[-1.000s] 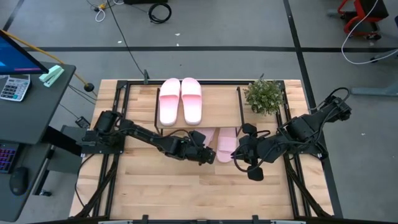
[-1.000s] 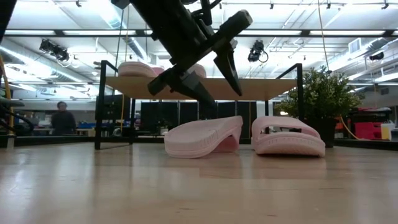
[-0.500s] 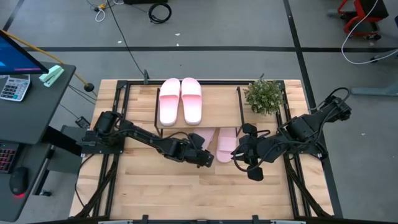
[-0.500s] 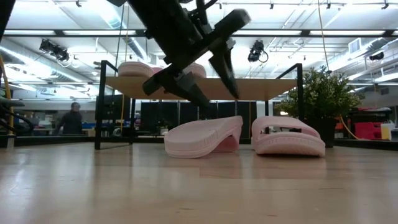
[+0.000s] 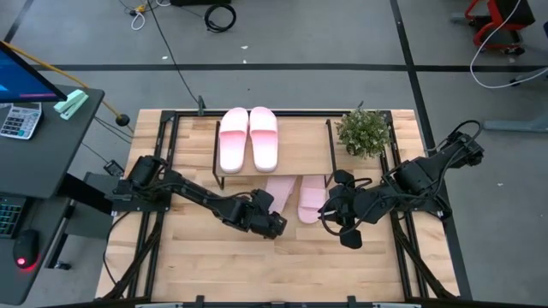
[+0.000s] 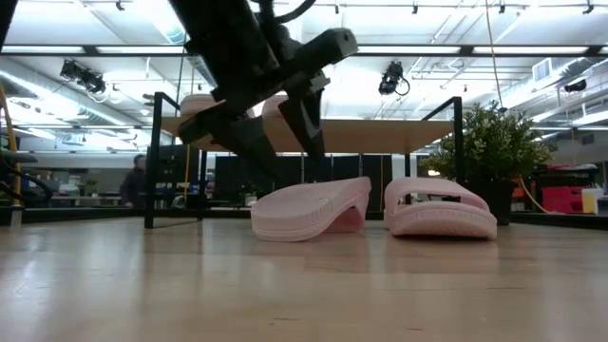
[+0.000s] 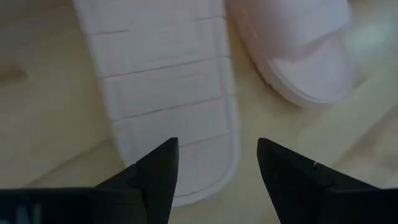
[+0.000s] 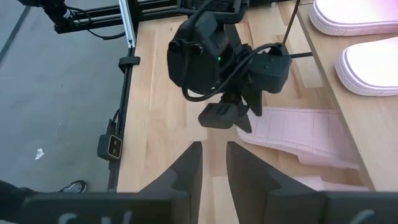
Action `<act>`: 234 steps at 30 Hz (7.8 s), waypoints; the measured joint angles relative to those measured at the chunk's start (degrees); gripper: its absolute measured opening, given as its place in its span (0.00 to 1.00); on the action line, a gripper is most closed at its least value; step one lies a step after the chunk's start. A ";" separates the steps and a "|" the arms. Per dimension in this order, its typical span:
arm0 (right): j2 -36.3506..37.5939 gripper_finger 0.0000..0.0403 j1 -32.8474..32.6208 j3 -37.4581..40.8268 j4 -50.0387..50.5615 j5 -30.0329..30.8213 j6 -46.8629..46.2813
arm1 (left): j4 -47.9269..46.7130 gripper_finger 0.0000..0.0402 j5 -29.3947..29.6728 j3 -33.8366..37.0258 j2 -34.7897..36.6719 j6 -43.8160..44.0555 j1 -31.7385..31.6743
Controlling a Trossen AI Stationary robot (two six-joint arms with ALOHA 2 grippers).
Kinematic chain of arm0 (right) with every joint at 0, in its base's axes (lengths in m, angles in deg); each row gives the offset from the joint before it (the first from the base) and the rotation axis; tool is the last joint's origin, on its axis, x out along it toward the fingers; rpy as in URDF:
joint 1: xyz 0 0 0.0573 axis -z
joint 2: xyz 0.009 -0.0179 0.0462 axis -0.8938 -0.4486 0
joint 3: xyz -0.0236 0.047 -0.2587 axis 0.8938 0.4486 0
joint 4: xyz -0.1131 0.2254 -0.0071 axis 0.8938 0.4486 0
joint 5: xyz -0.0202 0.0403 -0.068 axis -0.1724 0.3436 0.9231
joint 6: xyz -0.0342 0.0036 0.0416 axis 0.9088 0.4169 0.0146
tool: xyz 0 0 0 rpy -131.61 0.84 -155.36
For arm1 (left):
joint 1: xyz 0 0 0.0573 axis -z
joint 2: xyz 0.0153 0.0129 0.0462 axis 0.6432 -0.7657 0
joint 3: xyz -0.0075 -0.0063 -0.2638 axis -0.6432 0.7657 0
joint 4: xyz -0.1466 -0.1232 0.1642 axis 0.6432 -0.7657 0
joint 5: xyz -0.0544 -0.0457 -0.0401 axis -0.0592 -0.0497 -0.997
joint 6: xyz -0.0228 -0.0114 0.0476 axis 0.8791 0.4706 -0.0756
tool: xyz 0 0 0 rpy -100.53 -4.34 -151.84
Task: Pick and place slides into the shelf
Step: Put the pink slipper on the shelf
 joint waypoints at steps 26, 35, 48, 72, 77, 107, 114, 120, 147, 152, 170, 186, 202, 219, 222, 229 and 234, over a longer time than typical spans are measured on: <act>0.00 0.20 -0.01 0.04 0.30 -0.79 -1.55 | -20.42 0.56 2.32 -0.03 4.11 5.08 -0.25; 0.00 0.20 -0.04 0.04 0.39 -0.81 -2.12 | -20.93 0.56 -1.88 0.02 4.11 6.52 0.47; 0.00 0.20 -0.04 0.04 0.39 -0.79 -1.94 | -1.33 0.52 10.17 15.87 8.02 37.99 13.91; 0.00 0.20 0.00 0.04 0.35 -1.68 -2.12 | 39.02 0.81 16.78 36.06 12.11 23.02 7.15; 0.00 0.20 0.00 0.04 0.35 -1.89 -2.14 | 40.88 0.84 12.51 36.04 12.09 17.76 3.36; 0.00 0.20 0.00 0.04 0.37 -2.04 -2.12 | 62.83 0.86 -0.29 35.79 2.93 3.09 -5.34; 0.00 0.20 0.00 0.04 0.39 -2.03 -2.02 | 65.58 0.82 -0.54 35.85 1.94 1.76 -5.32; 0.00 0.20 0.00 0.04 0.39 -1.99 -1.55 | 65.52 0.62 -1.04 35.91 1.88 1.70 -4.76; 0.00 0.20 0.02 0.04 0.70 -0.52 -2.14 | 72.94 0.21 1.88 36.10 1.49 8.34 10.33; 0.00 0.20 0.02 0.04 3.43 -0.51 -3.30 | 73.98 0.20 10.42 35.89 1.42 8.44 14.80; -0.01 0.19 0.25 0.04 5.07 -0.99 -6.64 | 71.84 0.20 14.71 20.12 1.70 -19.50 17.84; 6.39 0.19 6.22 -3.94 5.66 -7.26 -2.95 | 65.74 0.20 15.47 11.83 1.72 -40.19 14.76; 12.33 0.45 15.88 -4.59 6.18 -20.44 1.99 | 66.01 0.20 10.15 11.37 9.42 -57.00 7.86; 11.85 0.69 22.32 -4.59 2.90 -24.00 5.50 | 66.43 0.21 4.07 11.37 9.44 -58.02 5.28; 11.40 0.66 22.96 -4.59 0.87 -25.25 5.65 | 66.44 0.20 4.00 11.39 9.44 -58.04 5.26; 8.34 0.58 23.28 -4.61 -1.60 -31.02 5.51 | 66.71 0.21 4.09 11.39 9.44 -58.01 4.89; 6.43 0.50 23.28 -4.61 -1.62 -32.67 6.06 | 66.87 0.20 4.05 11.41 9.44 -57.71 4.64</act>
